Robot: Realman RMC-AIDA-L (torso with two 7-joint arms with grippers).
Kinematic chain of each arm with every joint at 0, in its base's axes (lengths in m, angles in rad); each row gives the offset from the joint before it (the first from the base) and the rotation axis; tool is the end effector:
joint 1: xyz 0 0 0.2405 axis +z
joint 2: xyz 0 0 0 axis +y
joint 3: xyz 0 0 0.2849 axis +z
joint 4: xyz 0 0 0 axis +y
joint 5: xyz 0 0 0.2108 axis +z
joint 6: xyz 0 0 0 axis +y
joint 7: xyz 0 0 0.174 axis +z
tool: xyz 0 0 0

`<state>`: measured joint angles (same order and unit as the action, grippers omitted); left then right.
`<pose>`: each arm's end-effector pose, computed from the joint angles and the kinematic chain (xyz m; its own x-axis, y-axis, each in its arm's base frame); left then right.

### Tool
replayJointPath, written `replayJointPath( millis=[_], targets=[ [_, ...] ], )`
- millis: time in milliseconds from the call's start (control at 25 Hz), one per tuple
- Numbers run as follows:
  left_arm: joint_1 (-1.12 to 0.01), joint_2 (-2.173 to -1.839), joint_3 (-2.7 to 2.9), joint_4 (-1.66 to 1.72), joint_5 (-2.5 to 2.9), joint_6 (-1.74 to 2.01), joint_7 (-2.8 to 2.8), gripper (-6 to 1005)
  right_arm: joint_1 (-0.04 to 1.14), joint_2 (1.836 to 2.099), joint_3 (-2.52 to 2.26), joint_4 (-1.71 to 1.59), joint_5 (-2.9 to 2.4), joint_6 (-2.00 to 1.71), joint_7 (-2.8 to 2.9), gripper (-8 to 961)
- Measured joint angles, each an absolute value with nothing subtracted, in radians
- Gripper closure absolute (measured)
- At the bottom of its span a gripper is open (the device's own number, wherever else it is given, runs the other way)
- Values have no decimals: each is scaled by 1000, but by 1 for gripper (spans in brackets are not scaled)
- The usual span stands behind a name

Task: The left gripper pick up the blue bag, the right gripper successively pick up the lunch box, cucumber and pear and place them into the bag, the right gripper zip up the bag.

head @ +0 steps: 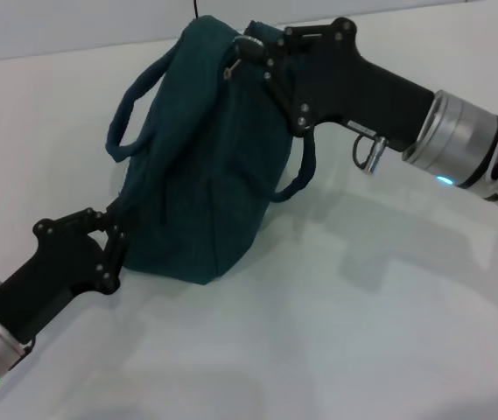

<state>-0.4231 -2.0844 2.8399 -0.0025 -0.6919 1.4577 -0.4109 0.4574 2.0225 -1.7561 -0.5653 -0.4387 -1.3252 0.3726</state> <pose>-0.3081 0.2974 -0.0945 0.7254 0.0082 0.6882 0.4798 -0.7229 -0.4971 0.1807 0.3641 -0.0487 0.6092 0.4494 -0.6533 -0.1410 -0.7494 -0.6470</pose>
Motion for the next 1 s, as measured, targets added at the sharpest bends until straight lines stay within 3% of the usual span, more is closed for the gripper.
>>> replayJointPath(
  millis=[320, 1000],
  targets=[
    [-424, -2080, 2841, -127, -599, 1653, -501, 924, 431, 2021, -1734, -545, -438, -1372, 359, 945],
    [-461, -2075, 2836, -177, -526, 1677, -638, 930, 387, 2028, -1800, -547, -440, -1483, 255, 945]
  ],
)
